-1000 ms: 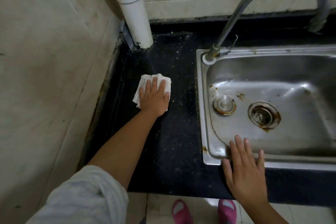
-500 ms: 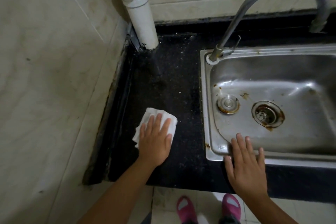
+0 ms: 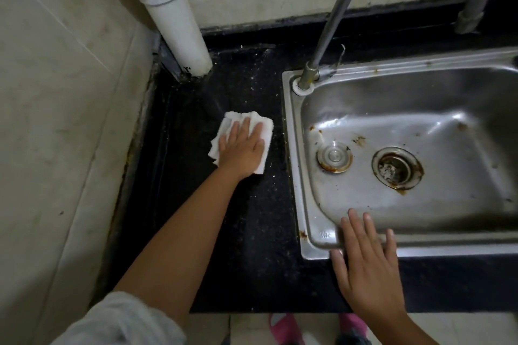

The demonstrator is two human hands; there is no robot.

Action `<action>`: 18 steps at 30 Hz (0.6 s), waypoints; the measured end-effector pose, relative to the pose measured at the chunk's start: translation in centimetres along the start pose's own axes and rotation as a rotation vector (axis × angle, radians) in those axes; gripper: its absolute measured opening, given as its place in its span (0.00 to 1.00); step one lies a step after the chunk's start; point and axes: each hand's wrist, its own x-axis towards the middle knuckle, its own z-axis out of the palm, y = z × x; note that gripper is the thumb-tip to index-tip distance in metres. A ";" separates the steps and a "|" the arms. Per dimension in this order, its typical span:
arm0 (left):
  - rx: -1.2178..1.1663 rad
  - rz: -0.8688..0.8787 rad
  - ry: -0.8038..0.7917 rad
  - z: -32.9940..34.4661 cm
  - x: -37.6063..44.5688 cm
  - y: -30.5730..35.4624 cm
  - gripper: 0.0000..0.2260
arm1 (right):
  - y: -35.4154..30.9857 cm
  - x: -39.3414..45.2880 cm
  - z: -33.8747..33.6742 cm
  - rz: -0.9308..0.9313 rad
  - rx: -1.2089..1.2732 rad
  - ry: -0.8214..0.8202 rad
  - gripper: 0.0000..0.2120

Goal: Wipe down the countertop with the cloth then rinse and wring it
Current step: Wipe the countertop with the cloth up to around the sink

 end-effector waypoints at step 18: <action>0.210 0.086 0.222 9.1 -18.3 -5.0 0.21 | -0.6 -0.3 -1.2 -0.021 -0.006 0.024 0.26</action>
